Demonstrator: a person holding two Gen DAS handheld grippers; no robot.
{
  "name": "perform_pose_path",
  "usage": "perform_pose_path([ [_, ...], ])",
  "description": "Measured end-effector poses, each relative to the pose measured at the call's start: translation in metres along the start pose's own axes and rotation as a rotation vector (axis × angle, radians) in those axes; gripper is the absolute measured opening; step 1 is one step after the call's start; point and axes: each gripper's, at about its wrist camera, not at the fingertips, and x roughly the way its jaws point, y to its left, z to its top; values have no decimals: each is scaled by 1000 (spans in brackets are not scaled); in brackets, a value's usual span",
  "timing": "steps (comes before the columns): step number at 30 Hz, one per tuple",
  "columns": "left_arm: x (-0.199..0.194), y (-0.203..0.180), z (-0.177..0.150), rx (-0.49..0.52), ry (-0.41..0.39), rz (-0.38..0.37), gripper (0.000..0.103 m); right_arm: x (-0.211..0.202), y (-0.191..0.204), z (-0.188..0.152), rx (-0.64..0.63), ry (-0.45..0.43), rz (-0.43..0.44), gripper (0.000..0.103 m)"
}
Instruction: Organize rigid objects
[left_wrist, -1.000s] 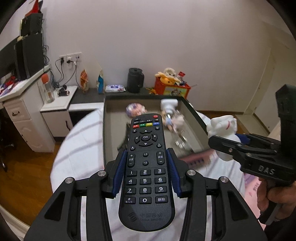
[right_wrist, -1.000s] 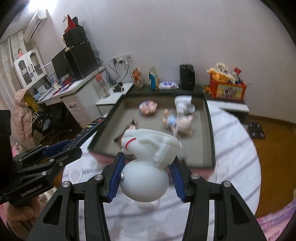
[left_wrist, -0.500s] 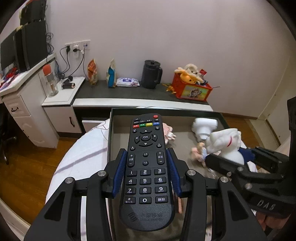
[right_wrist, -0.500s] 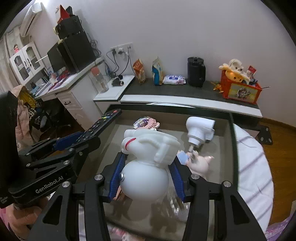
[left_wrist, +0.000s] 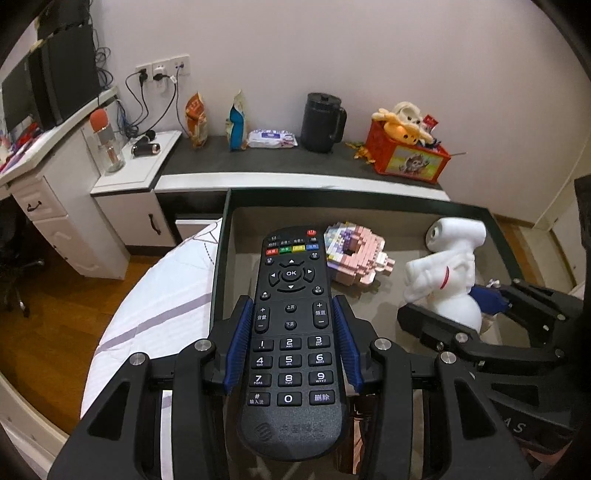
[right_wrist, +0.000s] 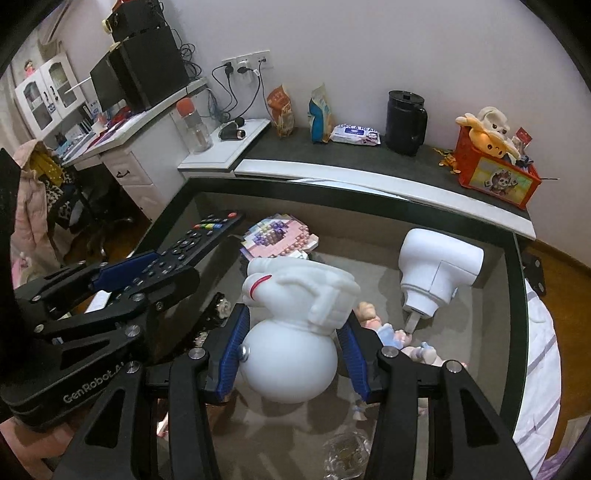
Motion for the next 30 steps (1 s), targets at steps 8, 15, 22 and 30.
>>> perform_pose_path([
  [8, -24, 4, -7, -39, -18, -12, 62, -18, -11, -2, 42, -30, -39, 81],
  [15, -79, 13, -29, -69, -128, 33, 103, -53, -9, -10, 84, -102, -30, 89],
  [22, -134, 23, -63, -71, -207, 95, 103, -96, 18, -35, 91, -169, -6, 91],
  [30, -171, 16, -104, -49, -221, 84, 103, -130, 39, -70, 113, -207, -12, 91],
])
